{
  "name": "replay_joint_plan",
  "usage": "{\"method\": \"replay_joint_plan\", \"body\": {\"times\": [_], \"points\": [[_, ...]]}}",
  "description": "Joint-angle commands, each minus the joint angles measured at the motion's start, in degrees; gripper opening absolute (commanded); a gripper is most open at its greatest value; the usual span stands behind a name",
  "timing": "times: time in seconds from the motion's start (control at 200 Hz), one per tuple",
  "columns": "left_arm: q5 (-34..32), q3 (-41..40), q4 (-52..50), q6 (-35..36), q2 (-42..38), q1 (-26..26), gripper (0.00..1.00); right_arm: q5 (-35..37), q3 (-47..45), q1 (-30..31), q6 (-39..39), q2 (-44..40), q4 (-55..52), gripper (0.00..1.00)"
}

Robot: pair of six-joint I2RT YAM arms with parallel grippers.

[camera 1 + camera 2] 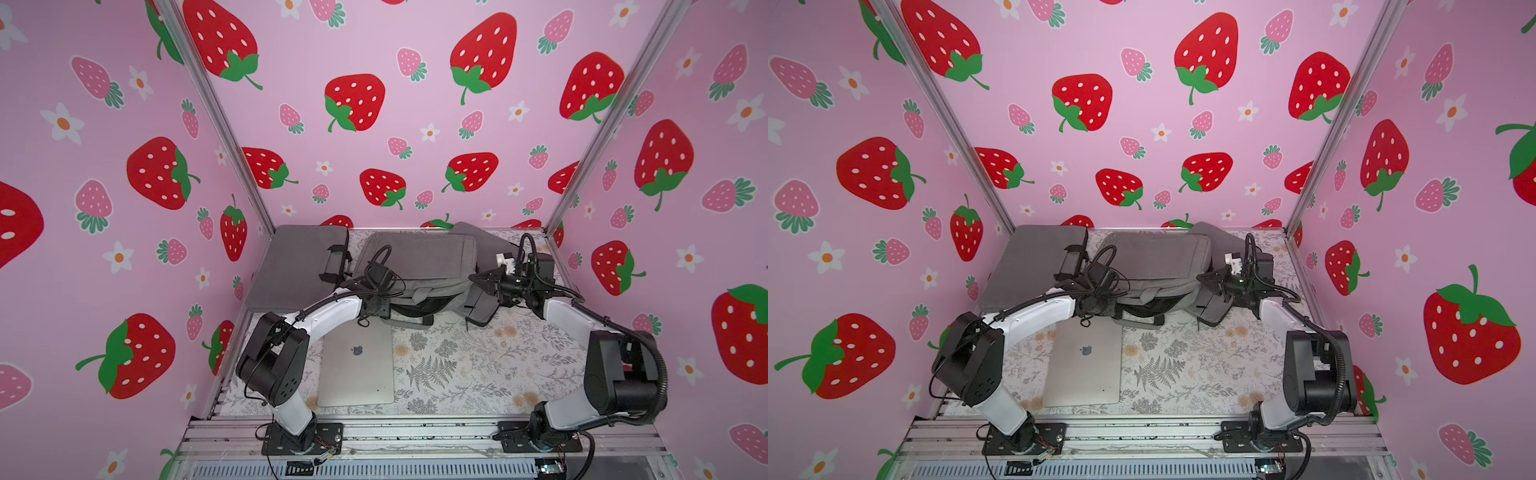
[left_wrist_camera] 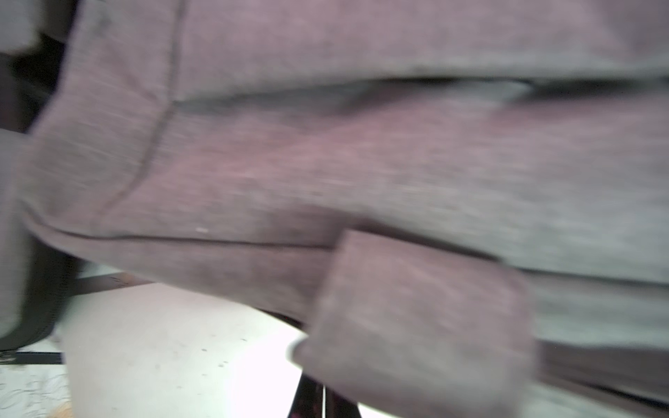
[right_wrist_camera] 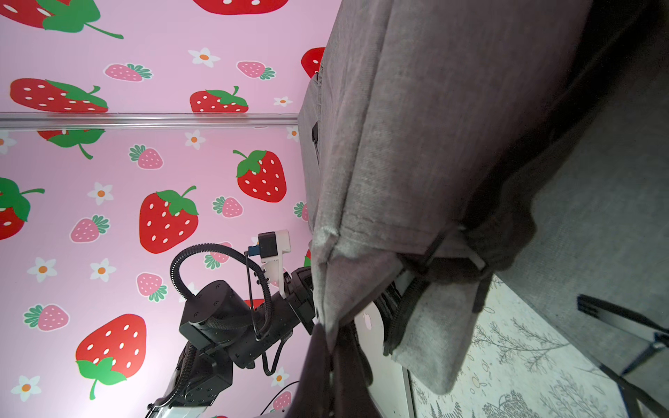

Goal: Open the zippered laptop bag and take out the laptop
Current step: Unzip the zipper on the zippered laptop bag.

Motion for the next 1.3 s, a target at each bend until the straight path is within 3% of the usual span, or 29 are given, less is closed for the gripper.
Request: {"method": "replay_joint_plan", "body": {"times": [0.0,0.27,0.505,0.715,0.735,0.825,1.131,1.296], "points": [[-3.5,0.0,-0.1,1.2,-1.4,4.5,0.0,-0.2,3.2,-2.1,-0.4,-3.7,1.4,0.0],[0.1,2.7,-0.2,4.1,1.4,10.7,0.0,-2.4,4.0,-2.3,-3.1,-3.5,-1.7,0.0],[1.7,6.4,-1.1,5.7,4.1,16.9,0.02,-3.5,4.3,-2.4,-11.0,-3.8,-9.7,0.0],[2.1,11.6,-2.8,8.1,8.4,19.1,0.04,-3.8,2.3,-2.4,-14.5,-3.7,-12.3,0.0],[2.2,12.0,-2.8,8.3,8.8,19.1,0.09,-3.8,2.1,-2.5,-14.6,-3.6,-12.3,0.0],[4.1,13.0,-2.7,9.8,9.4,19.0,0.13,-3.9,1.4,-2.4,-14.9,-3.5,-12.3,0.0],[13.1,8.2,4.2,17.2,2.1,16.8,0.45,-4.2,2.1,-2.5,-15.4,-2.2,-12.3,0.0],[15.1,8.3,4.9,24.7,0.6,13.6,0.61,-3.9,2.8,-2.4,-15.7,-1.5,-12.4,0.0]]}}
